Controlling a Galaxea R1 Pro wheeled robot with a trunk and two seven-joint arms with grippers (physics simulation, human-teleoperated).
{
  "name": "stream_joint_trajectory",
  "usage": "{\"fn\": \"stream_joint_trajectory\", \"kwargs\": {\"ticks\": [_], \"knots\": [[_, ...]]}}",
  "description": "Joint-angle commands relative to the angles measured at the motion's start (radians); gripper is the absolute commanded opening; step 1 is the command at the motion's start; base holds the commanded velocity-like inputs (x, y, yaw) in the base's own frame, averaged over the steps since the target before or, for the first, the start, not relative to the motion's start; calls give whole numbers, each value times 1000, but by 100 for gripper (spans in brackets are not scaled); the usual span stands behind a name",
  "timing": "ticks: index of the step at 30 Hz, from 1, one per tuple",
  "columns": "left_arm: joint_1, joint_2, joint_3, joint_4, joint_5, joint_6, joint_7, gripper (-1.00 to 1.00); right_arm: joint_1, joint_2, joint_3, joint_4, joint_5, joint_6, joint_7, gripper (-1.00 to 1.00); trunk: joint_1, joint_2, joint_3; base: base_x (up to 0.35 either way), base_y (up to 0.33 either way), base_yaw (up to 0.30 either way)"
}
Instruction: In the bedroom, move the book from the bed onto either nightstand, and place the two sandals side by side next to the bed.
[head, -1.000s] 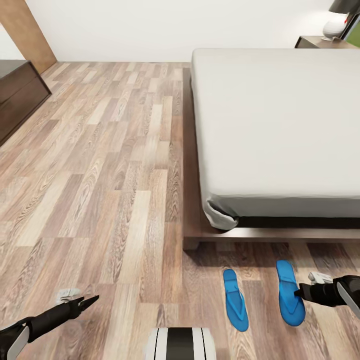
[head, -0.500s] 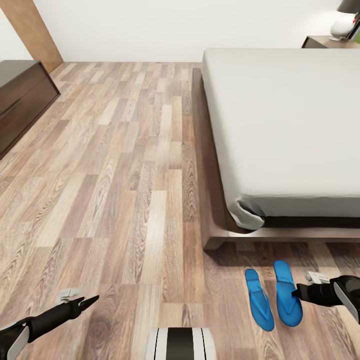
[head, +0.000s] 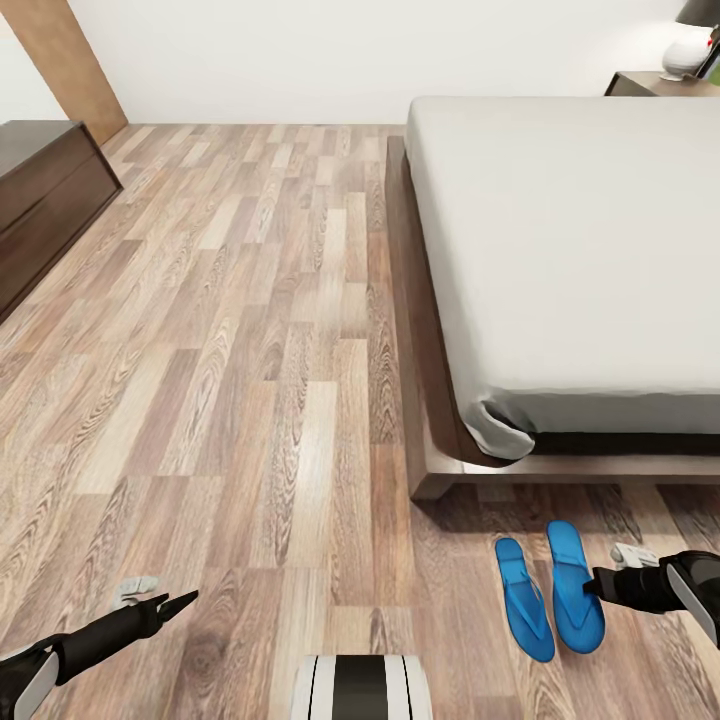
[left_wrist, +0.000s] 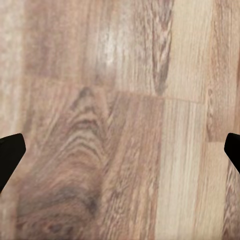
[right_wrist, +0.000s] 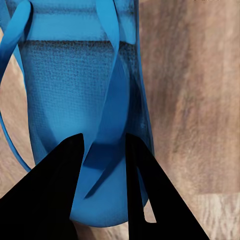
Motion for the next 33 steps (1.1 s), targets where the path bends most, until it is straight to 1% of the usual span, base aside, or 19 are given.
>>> {"fn": "stream_joint_trajectory", "kwargs": {"ticks": [1,12,20,31,33], "knots": [[0,0,2,0,5,10,-5,100,0,0,0,-1,-9,7,-3,-100,0,0,-1,0,0,0],[0,-6,2,0,4,10,-5,100,0,0,0,-1,-7,7,-2,-100,0,0,-1,0,-7,0],[0,-6,2,0,4,10,-5,100,0,2,0,-1,-7,7,-3,-100,0,0,-1,0,-171,0],[0,-6,2,0,4,10,-5,100,0,2,1,-1,-7,7,-3,-100,0,0,-1,0,-14,0],[0,-6,2,0,4,11,-5,100,0,2,1,-1,-7,7,-3,-100,1,-1,-8,0,0,0]]}}
